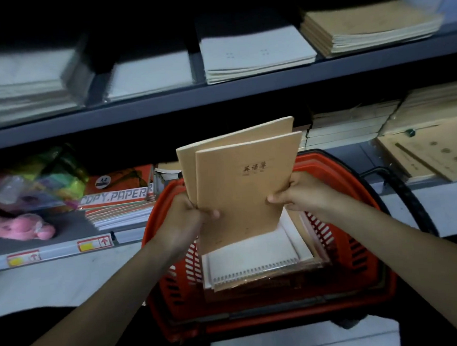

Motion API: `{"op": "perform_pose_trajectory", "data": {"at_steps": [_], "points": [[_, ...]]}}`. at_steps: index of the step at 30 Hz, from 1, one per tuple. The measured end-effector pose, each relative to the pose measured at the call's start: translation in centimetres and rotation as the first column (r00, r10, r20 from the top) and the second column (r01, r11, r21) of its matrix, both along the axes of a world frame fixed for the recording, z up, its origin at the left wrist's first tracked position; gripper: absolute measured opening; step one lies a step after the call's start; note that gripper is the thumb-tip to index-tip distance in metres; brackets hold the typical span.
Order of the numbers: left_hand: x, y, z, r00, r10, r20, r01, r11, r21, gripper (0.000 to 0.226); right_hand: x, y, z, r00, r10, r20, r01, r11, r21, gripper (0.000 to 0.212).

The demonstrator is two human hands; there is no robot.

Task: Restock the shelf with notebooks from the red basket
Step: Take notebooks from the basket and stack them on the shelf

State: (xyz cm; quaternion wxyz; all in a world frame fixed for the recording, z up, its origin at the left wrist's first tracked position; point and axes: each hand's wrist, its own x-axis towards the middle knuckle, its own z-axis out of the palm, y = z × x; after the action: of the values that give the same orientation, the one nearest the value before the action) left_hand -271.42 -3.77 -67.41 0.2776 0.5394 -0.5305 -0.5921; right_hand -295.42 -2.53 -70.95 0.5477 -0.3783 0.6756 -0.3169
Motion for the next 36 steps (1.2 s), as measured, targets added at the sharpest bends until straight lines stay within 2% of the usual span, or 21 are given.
{"op": "perform_pose_trajectory", "data": {"at_steps": [3, 8, 11, 14, 18, 19, 21, 23, 26, 28, 30, 33, 36], "points": [[0.2, -0.8, -0.7, 0.998, 0.058, -0.016, -0.058, 0.998, 0.013, 0.035, 0.1, 0.3, -0.2, 0.996, -0.026, -0.082, 0.013, 0.989, -0.145, 0.031], [0.2, -0.5, -5.2, 0.988, 0.058, 0.142, -0.071, 0.994, 0.083, 0.041, 0.2, 2.1, -5.2, 0.955, 0.171, -0.244, -0.172, 0.985, 0.017, 0.032], [0.7, -0.4, -7.0, 0.984, 0.042, 0.174, -0.061, 0.992, 0.107, 0.045, 0.5, 2.7, -7.2, 0.935, 0.187, -0.301, -0.181, 0.982, 0.048, 0.037], [1.0, 0.0, -7.2, 0.990, 0.020, 0.142, -0.033, 0.995, 0.092, 0.038, 0.7, 2.7, -6.0, 0.885, 0.198, -0.421, -0.197, 0.979, 0.046, 0.030], [1.1, -1.3, -4.3, 0.996, -0.036, 0.085, 0.040, 0.998, -0.046, 0.033, 0.8, 2.3, -2.0, 0.816, 0.076, -0.573, -0.204, 0.965, -0.162, 0.022], [1.0, -1.9, -2.7, 0.996, -0.045, 0.083, 0.052, 0.995, -0.090, 0.029, 0.8, 2.0, -0.6, 0.827, 0.023, -0.562, -0.187, 0.954, -0.235, 0.021], [0.7, -2.8, 0.9, 0.999, -0.032, 0.030, 0.036, 0.987, -0.158, 0.031, 1.0, 1.5, 2.2, 0.900, -0.047, -0.433, -0.130, 0.919, -0.371, 0.024], [0.8, -3.6, 4.0, 0.997, 0.004, -0.078, -0.020, 0.977, -0.212, 0.035, 1.5, 1.1, 4.7, 0.963, -0.076, -0.259, -0.065, 0.867, -0.495, 0.030], [1.2, -4.0, 6.6, 0.970, -0.014, -0.244, -0.053, 0.962, -0.268, 0.040, 2.0, 0.5, 7.8, 0.991, -0.126, -0.053, 0.067, 0.785, -0.616, 0.033], [0.7, -3.5, 7.0, 0.967, -0.063, -0.246, -0.008, 0.960, -0.279, 0.040, 1.5, -0.2, 9.5, 0.987, -0.158, 0.034, 0.142, 0.743, -0.654, 0.035], [-0.6, -2.8, 6.7, 0.982, -0.065, -0.179, 0.008, 0.953, -0.304, 0.042, 0.4, -0.9, 10.8, 0.979, -0.188, 0.076, 0.190, 0.716, -0.672, 0.032], [-2.7, -2.2, 7.0, 0.985, 0.007, -0.170, -0.073, 0.919, -0.388, 0.046, -1.2, -1.5, 12.0, 0.971, -0.221, 0.089, 0.223, 0.711, -0.667, 0.024], [-4.7, -3.0, 8.2, 0.966, 0.088, -0.242, -0.182, 0.897, -0.403, 0.033, -2.5, -1.1, 12.6, 0.956, -0.261, 0.134, 0.286, 0.729, -0.622, 0.022]]}}
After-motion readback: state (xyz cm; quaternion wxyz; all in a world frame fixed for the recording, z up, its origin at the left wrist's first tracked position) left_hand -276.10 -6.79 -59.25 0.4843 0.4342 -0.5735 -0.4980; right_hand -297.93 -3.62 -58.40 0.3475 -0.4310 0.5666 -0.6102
